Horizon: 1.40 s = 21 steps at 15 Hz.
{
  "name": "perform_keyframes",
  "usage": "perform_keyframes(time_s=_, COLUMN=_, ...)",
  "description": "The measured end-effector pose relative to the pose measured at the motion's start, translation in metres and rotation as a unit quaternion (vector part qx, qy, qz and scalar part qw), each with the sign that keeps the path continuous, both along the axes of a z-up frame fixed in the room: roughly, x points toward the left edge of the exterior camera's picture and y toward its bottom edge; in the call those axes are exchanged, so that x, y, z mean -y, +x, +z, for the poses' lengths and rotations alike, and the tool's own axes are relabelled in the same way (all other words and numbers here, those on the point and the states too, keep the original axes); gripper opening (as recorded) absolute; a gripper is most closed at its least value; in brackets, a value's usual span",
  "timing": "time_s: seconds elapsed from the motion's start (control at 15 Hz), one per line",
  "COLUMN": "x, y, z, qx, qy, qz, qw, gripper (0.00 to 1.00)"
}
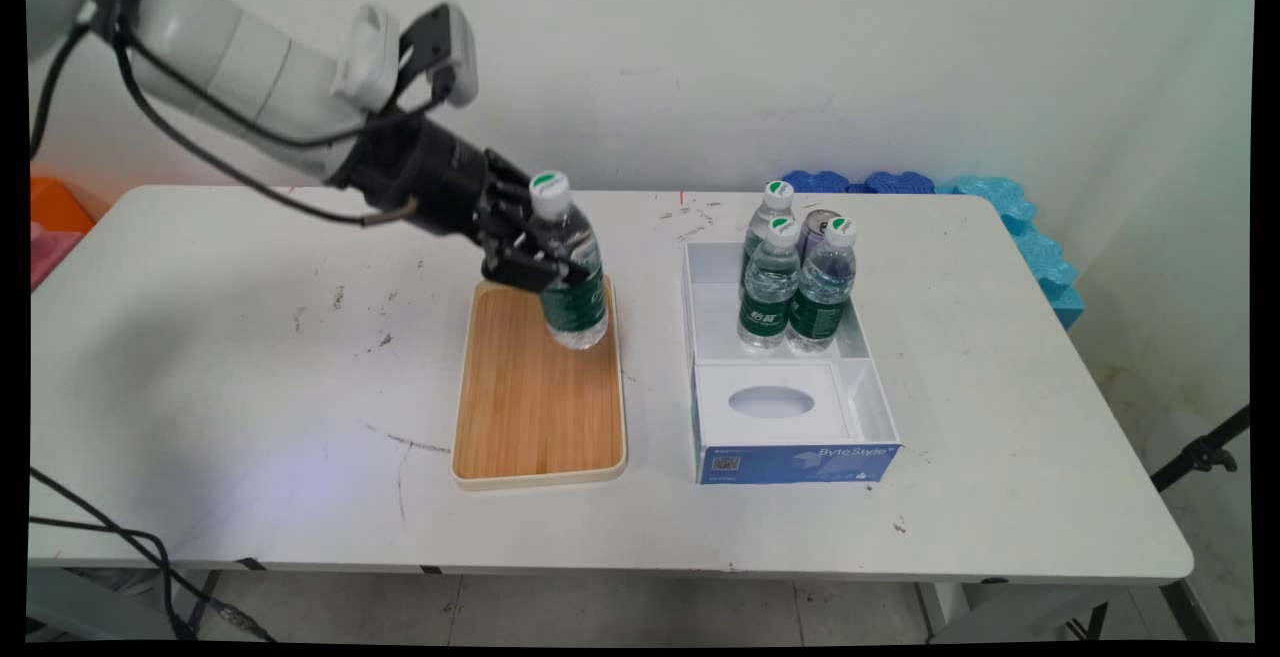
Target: Place the picked object on the tray
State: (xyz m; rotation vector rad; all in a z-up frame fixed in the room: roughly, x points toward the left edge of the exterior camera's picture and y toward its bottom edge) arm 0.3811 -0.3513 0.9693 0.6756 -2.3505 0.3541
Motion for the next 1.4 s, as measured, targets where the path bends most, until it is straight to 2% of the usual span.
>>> perform_keyframes(time_s=0.6, x=-0.012, y=-0.003, z=-0.073, qx=0.022, qy=0.019, qz=-0.020, qw=0.9994, gripper=0.00)
perform_keyframes(time_s=1.13, x=-0.012, y=-0.009, z=-0.111, qx=0.031, qy=0.019, qz=-0.036, qw=0.9987, gripper=0.00)
perform_keyframes(time_s=1.2, x=-0.013, y=-0.009, z=-0.114, qx=0.031, qy=0.018, qz=-0.039, qw=0.9986, gripper=1.00)
perform_keyframes(time_s=1.4, x=-0.014, y=-0.011, z=-0.116, qx=0.028, qy=0.014, qz=-0.047, qw=0.9984, gripper=1.00)
